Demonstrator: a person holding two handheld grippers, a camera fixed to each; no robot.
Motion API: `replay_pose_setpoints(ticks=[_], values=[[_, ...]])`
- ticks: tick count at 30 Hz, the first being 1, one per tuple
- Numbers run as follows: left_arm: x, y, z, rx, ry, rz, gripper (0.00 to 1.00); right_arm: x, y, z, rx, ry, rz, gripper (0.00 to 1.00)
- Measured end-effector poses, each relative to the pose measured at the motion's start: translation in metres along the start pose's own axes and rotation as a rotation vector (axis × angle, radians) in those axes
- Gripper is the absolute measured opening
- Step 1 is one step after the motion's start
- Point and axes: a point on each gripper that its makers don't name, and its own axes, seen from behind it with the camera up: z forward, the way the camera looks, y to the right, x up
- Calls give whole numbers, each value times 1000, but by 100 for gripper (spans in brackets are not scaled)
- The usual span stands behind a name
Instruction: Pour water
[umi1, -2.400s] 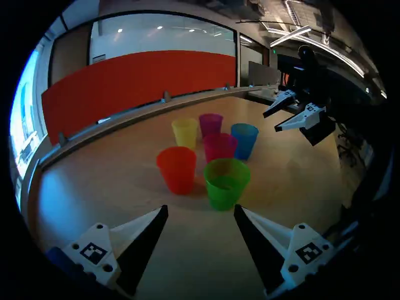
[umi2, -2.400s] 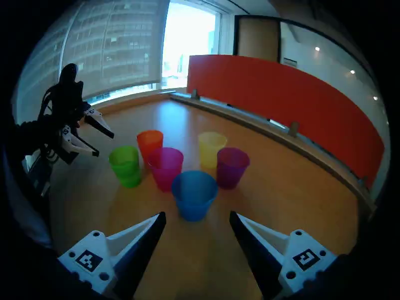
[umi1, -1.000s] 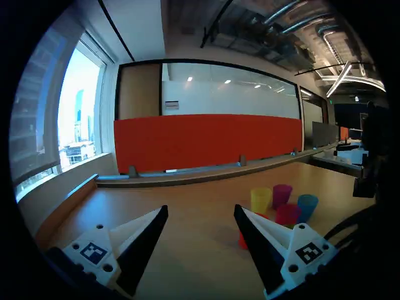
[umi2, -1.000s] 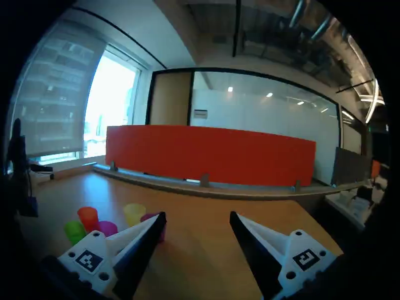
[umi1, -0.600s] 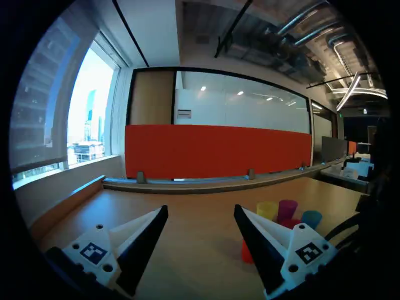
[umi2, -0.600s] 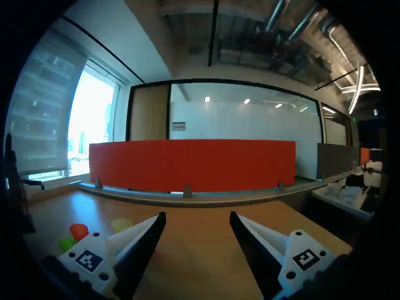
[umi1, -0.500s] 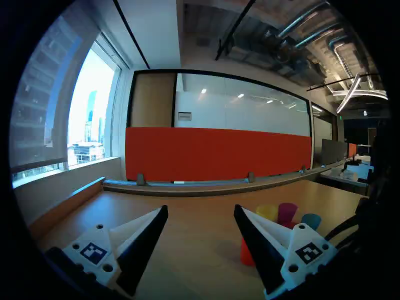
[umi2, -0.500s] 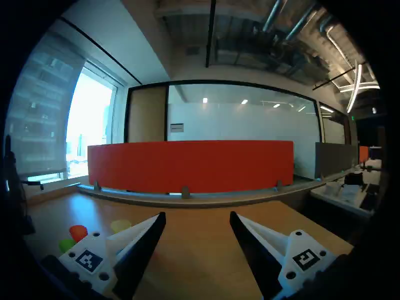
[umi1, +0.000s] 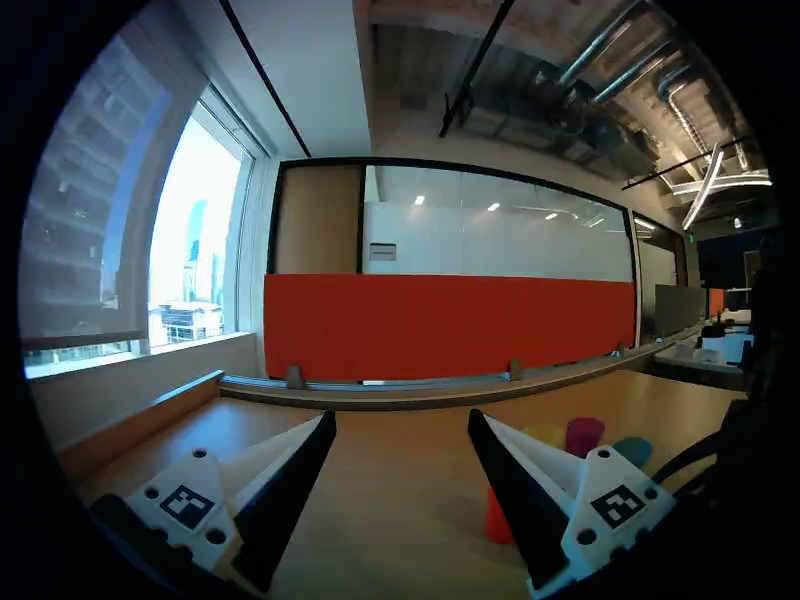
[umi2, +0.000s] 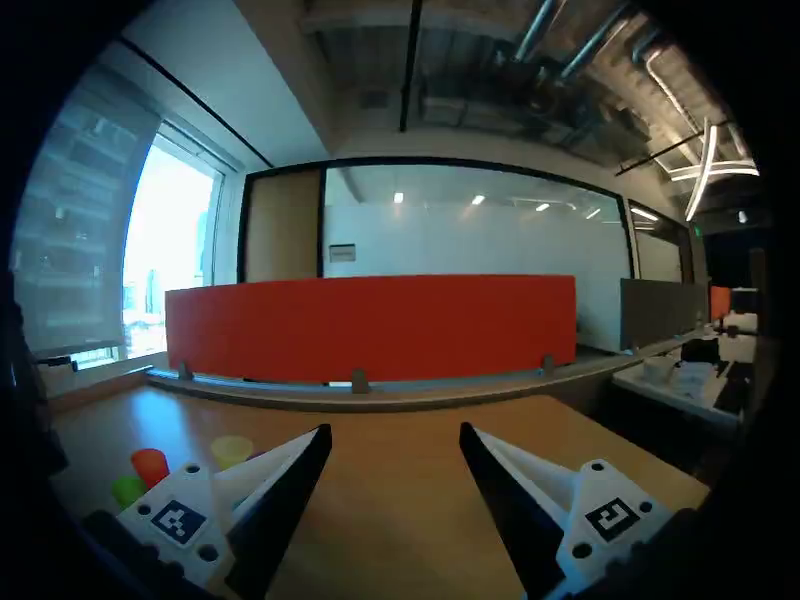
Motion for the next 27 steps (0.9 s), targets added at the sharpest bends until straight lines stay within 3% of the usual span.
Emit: replay_pose_setpoints(ticks=[5, 17, 27], values=[[-12, -6, -1, 41, 0, 29, 98, 2, -4, 5, -5, 11, -18, 99], [-37, -24, -8, 106, 16, 32, 98, 0, 1, 8, -57, -7, -37, 99], [-55, -16, -5, 118, 9, 32, 98, 3, 6, 6, -83, -5, -53, 99]])
